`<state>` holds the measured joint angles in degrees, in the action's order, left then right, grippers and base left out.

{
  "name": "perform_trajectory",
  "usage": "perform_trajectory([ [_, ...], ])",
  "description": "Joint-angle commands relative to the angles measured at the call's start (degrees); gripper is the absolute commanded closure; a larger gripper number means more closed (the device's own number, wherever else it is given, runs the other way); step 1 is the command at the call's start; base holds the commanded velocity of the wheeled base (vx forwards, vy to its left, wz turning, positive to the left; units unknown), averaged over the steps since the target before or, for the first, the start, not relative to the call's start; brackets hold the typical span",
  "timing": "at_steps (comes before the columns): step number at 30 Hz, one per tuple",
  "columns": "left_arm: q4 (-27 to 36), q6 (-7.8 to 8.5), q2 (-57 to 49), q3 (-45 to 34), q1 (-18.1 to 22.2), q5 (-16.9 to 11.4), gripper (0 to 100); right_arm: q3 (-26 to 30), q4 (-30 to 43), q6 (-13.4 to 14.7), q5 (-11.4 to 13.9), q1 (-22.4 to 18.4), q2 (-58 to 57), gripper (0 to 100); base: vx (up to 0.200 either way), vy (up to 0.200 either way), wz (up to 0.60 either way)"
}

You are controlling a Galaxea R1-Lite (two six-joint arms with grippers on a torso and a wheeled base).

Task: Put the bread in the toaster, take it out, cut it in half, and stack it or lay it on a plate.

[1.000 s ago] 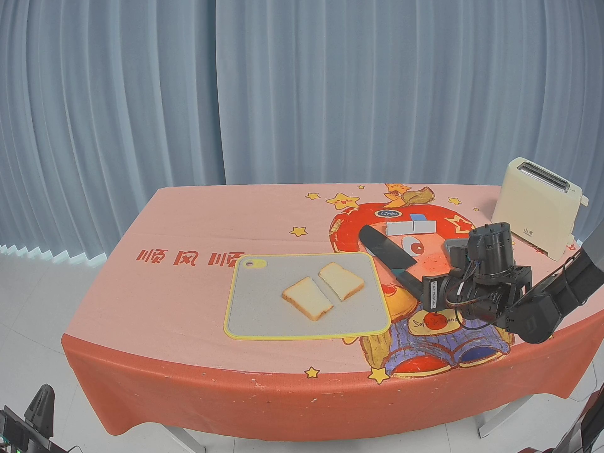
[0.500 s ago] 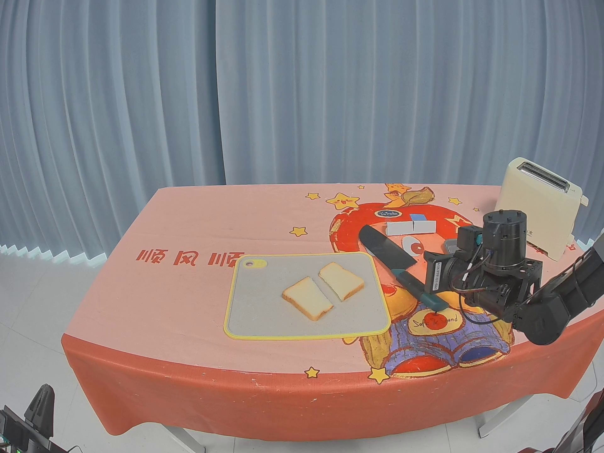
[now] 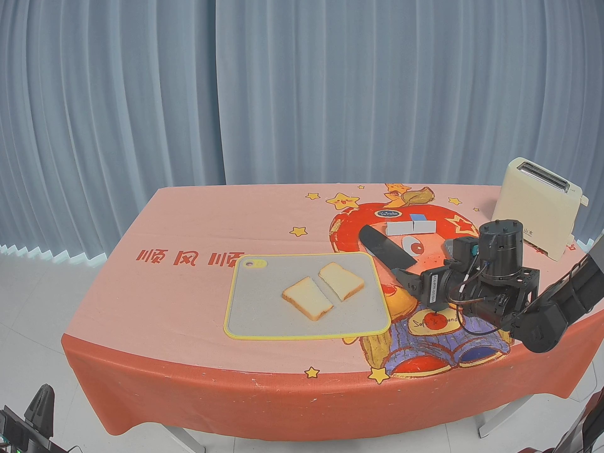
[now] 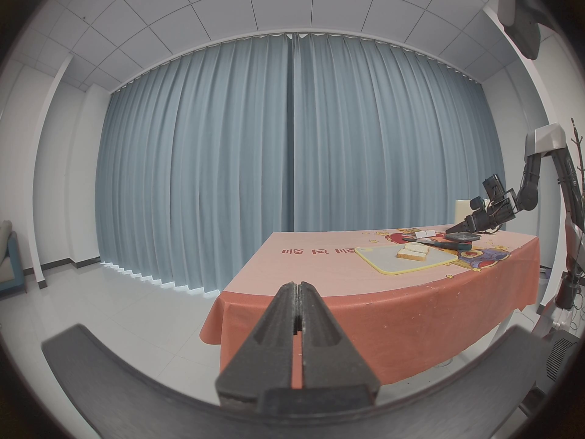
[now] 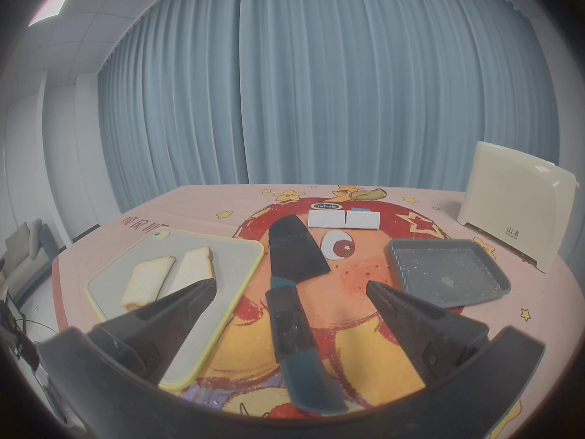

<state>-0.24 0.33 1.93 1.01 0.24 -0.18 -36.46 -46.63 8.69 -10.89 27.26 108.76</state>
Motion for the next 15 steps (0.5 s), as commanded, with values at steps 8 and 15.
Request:
perform_trajectory([
  [8, -0.02, 0.02, 0.1, -1.01, 0.02, 0.01, 100, -0.28, -0.13, -0.08, 0.08, -0.28, 3.82, 0, 0.0, 0.0, 0.0],
  [15, -0.02, 0.02, 0.1, -1.01, 0.11, 0.01, 100, -0.28, -0.13, -0.43, 0.08, -0.45, 5.05, 0, 0.0, 0.0, 0.0],
])
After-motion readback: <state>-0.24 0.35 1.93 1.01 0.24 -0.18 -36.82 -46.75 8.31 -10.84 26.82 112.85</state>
